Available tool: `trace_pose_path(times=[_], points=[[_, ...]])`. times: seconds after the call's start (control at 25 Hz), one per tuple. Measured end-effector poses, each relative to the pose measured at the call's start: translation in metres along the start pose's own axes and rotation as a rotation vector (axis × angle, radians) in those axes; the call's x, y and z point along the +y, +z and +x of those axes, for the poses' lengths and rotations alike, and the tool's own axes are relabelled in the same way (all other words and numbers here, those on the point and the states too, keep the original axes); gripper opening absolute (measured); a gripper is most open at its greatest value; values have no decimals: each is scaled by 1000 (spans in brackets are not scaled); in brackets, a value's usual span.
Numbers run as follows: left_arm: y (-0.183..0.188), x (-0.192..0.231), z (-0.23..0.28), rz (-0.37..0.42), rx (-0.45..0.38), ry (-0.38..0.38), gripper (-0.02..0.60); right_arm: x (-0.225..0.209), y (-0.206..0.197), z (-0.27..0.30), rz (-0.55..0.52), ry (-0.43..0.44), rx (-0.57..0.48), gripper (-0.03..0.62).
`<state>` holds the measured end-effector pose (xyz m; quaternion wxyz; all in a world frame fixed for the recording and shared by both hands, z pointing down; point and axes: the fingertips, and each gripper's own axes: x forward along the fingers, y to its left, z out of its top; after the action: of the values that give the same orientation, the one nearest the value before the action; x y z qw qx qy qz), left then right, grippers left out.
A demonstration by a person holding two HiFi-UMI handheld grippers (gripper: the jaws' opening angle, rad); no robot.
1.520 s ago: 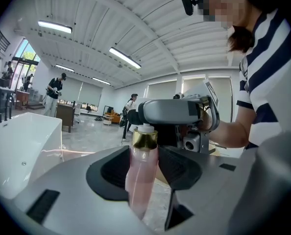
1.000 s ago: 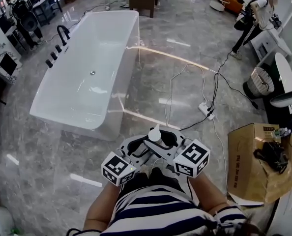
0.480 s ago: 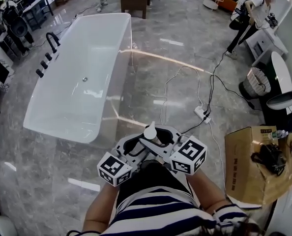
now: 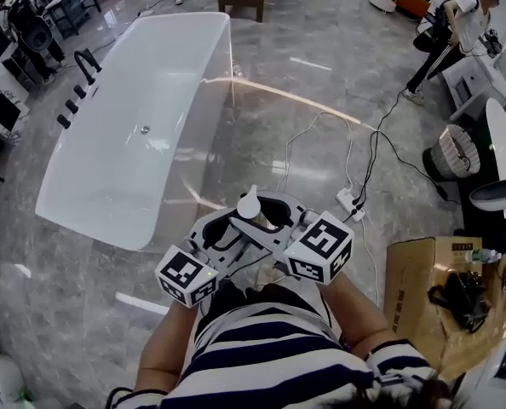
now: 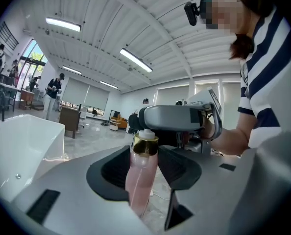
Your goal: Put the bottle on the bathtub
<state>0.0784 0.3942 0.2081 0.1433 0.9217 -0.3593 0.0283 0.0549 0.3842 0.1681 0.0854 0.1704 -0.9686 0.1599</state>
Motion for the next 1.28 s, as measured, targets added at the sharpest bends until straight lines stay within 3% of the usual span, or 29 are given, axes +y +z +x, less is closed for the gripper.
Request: trace_pose_path(times=[0.68,1.12,1.28], points=[[15,54,70,-28,-17,110,186,-90,15,15,26,47,20,187],[16,125,101,-45,8,87,171,-153,15,67,69,26,46,187],[27,163,110,-81,-24,64,160,-179,28,95,68,20,45,189]])
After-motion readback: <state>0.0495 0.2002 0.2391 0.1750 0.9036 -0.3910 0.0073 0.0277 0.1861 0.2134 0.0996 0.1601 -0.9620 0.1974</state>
